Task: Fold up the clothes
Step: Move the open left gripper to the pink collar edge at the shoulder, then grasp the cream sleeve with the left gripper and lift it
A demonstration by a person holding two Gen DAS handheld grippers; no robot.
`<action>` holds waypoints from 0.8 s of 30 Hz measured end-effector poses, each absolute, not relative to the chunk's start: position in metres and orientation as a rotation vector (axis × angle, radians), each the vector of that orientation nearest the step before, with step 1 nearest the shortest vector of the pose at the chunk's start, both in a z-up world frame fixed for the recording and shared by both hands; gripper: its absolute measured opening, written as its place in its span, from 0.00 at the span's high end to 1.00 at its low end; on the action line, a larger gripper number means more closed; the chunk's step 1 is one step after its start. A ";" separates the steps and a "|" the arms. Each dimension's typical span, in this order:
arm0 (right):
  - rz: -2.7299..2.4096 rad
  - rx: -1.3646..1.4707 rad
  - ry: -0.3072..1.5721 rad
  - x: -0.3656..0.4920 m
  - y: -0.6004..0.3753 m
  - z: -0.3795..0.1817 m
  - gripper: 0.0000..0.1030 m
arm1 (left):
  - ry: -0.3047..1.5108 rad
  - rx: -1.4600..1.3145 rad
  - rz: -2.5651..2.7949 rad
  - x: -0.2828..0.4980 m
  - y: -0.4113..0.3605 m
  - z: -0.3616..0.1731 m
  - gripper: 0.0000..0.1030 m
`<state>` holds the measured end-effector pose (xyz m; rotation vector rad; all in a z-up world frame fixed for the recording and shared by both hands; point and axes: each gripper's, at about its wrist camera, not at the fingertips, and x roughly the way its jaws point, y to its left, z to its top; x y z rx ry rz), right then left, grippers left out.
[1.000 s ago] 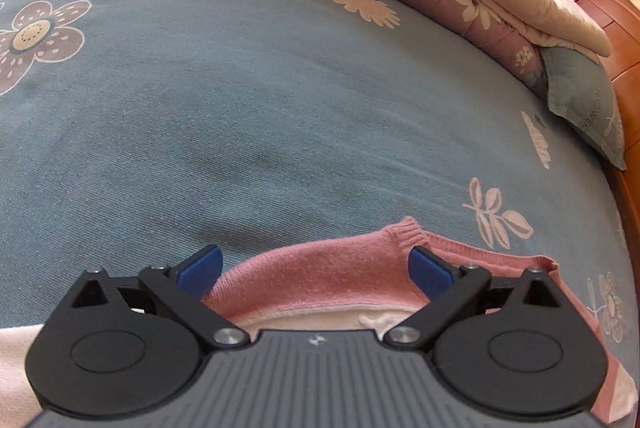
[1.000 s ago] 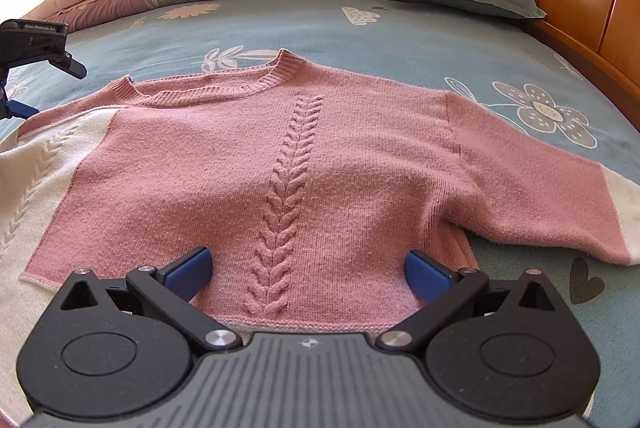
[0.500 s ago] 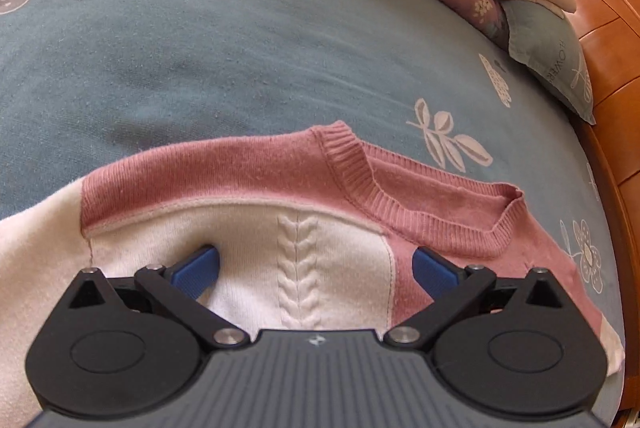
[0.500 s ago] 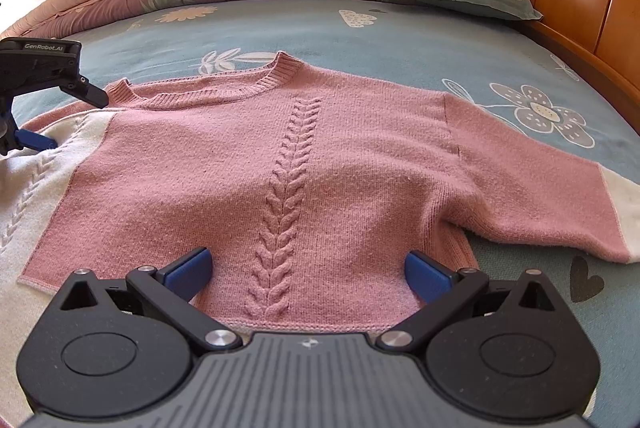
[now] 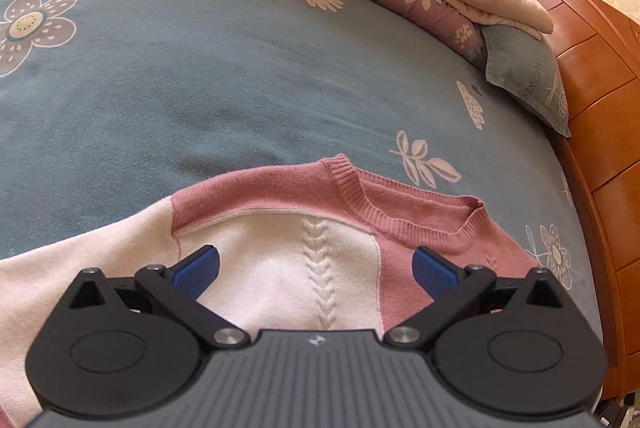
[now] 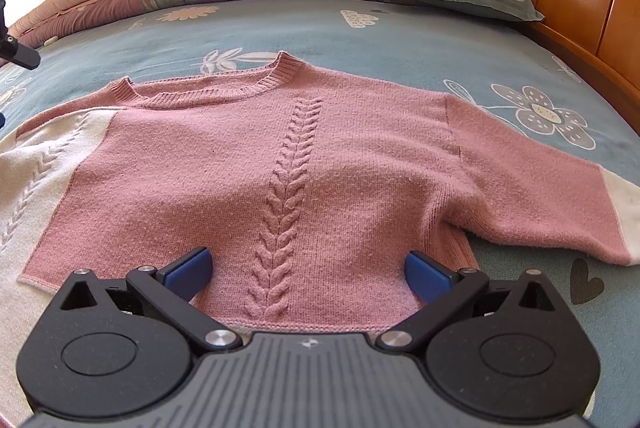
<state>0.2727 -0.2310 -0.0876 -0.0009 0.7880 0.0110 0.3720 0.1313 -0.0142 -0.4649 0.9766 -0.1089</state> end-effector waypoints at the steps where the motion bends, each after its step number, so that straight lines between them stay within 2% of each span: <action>1: 0.010 -0.001 0.787 0.273 -0.231 -0.088 0.00 | 0.971 -0.478 -0.108 0.363 0.136 -0.014 0.01; 9: -0.002 -0.002 0.766 0.271 -0.229 -0.089 0.00 | 0.918 -0.690 -0.114 0.281 0.173 -0.032 0.01; 14: -0.007 -0.002 0.749 0.269 -0.228 -0.090 0.00 | 0.923 -0.803 -0.085 0.252 0.188 -0.068 0.01; 20: -0.011 -0.003 0.736 0.269 -0.227 -0.091 0.00 | 0.760 -0.951 -0.089 0.244 0.198 -0.094 0.01; 24: -0.010 -0.003 0.734 0.268 -0.228 -0.091 0.00 | 0.659 -0.839 -0.026 0.253 0.195 -0.087 0.01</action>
